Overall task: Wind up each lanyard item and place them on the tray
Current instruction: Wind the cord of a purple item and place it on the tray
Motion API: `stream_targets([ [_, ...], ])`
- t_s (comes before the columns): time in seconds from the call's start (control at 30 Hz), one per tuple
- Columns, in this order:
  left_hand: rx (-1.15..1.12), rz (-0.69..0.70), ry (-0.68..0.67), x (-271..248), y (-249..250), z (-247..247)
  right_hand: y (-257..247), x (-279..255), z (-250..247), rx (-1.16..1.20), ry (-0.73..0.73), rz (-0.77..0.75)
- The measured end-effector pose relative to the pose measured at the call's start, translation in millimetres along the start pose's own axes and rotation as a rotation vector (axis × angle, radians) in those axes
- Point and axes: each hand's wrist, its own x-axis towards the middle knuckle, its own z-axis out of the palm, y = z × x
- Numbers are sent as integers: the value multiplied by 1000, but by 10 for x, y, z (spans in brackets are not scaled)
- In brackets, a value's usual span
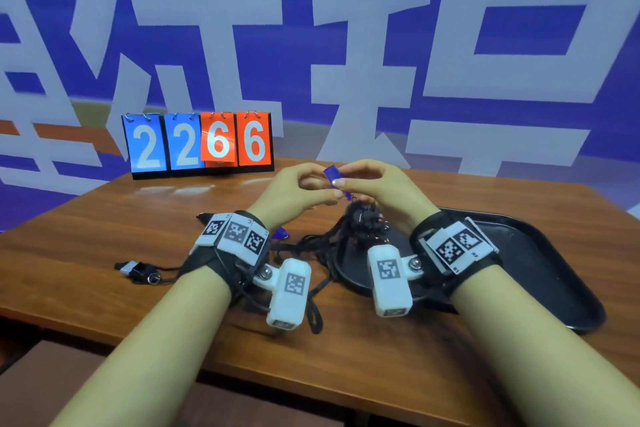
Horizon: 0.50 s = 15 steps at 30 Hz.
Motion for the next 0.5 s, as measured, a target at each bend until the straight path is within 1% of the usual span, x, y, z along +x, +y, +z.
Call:
stream_targets([
  [0.1,113,105,21,76,12,63,-14,-9,-69,44,-32,-17],
  [0.17,187,157,9,108,-3,96,-10,-25,-94,23,-41,-35],
  [0.27,125,173,-15,116,-36,175,28,-38,-123,17,-4,-50],
  [0.3,99,166,8,120,-49,188,41,-40,-112,6,13,-28],
  [0.37,26,113,76,137,-53,197,73,-35,-104,-40,13,102],
  [0.43,-66,31,135,161,-44,186,111,-52,-111,-28,-75,254],
  [0.47,-107,0,159,175,-44,172,136,-71,-121,24,-120,287],
  [0.5,-147,-25,182,189,-52,157,165,-89,-141,78,-147,283],
])
